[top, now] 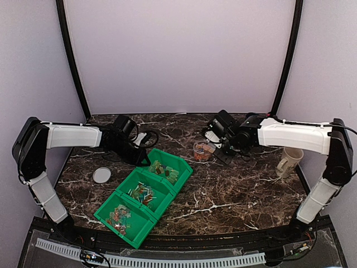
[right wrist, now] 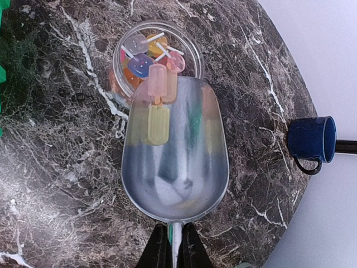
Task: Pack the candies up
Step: Place the fake candies in the packing bottle.
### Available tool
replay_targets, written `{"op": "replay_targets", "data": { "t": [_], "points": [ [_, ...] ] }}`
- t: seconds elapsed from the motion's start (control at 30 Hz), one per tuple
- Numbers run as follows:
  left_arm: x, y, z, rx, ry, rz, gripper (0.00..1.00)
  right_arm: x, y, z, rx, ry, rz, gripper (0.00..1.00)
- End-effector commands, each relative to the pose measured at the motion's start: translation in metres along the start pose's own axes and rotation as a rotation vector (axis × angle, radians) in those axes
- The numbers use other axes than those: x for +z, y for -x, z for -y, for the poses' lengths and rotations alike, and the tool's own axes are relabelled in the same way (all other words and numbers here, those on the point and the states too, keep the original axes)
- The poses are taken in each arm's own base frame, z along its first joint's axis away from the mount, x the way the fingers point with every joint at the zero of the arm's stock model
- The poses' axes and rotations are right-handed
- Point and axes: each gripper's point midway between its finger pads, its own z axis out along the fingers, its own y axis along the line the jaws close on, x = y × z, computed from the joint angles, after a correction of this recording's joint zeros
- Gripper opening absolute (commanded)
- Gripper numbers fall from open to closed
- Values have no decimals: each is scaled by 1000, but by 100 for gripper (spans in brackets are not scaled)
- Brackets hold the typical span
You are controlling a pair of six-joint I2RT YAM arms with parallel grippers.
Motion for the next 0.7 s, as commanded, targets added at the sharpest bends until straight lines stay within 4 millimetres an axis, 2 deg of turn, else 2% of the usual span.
{"op": "replay_targets", "data": {
  "t": [0.0, 0.47, 0.57, 0.67],
  "points": [
    [-24, 27, 23, 7, -76, 88, 0, -6, -4, 9, 1, -24, -44, 0],
    [-24, 26, 23, 5, -76, 86, 0, -22, -2, 26, -24, -71, -95, 0],
    [-23, 26, 23, 5, -77, 84, 0, -30, 5, 29, -23, -74, -68, 0],
    [-23, 26, 23, 4, -79, 82, 0, -46, 21, 31, -22, -70, 6, 0]
  ]
}}
